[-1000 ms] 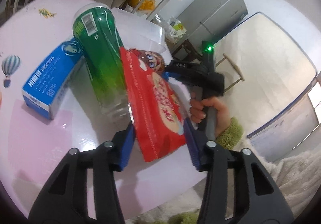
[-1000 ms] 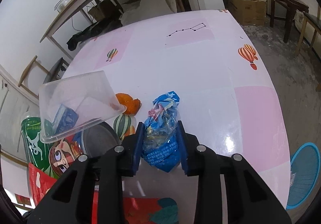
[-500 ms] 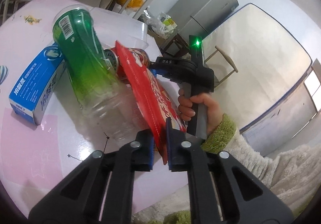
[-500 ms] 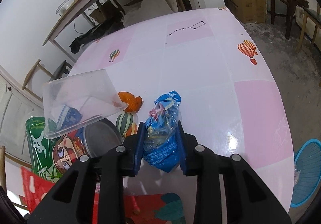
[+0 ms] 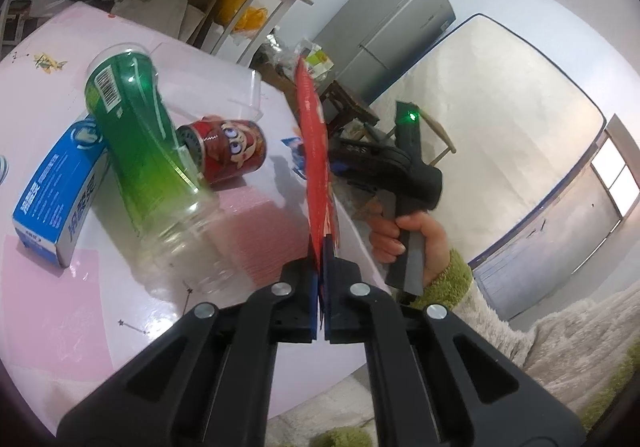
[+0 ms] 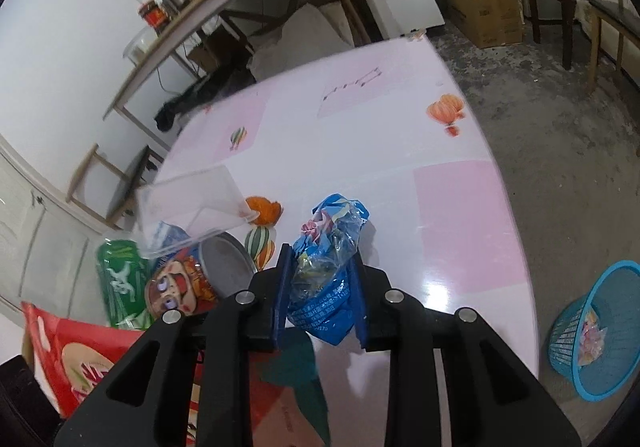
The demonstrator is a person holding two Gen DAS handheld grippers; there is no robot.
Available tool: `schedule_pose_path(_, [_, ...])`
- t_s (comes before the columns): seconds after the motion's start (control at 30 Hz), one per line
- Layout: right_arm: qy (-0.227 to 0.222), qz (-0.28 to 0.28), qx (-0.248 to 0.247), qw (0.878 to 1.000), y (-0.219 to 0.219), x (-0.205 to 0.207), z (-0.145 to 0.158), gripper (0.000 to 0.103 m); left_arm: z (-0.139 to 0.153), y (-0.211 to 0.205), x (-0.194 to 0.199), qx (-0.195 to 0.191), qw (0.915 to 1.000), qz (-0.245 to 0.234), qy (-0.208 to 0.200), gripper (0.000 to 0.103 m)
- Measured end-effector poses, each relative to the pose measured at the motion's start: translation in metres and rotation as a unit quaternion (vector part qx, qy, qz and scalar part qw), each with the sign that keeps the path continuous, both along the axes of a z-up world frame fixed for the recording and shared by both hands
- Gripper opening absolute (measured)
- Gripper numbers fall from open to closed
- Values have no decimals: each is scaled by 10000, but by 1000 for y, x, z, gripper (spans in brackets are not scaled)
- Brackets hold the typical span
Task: Collect trash
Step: 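Carry the wrapper with the right tool while the left tool carries the red bag over the wastebasket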
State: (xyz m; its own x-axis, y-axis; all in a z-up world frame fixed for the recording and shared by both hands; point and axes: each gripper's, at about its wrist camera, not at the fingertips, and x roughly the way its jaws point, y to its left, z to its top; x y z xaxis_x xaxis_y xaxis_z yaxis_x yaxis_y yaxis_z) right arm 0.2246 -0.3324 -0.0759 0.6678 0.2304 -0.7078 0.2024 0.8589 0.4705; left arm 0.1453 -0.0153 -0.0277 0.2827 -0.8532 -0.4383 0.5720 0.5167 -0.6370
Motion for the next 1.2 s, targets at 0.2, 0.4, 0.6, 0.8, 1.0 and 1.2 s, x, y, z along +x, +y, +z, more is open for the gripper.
schedule_pose_path(0.2, [-248,-261,320,9988,-30,-35,16,26,15,-11,-1,-136,9996,-106,-239,0])
schedule_pose_path(0.4, [-432,-583,482,9962,-58,-69,24,26,27,-24,4,-189,9990,-168,-376,0])
schedule_pose_path(0.6, [-564,-979,615,9917,-88,-107,26,26,44,-44,5,-262,9976,-377,-522,0])
schedule_pose_path(0.8, [-599,-1562,633,9839,-126,-156,22,26,64,-82,0,-372,9926,-876,-750,0])
schedule_pose_path(1.0, [-498,-2300,717,9693,-170,-213,6,26,70,-138,-1,-402,9862,-1466,-656,0])
schedule_pose_path(1.2, [-191,-3006,849,9498,-208,-264,-24,26,62,-226,-6,-163,9747,-2180,-461,0])
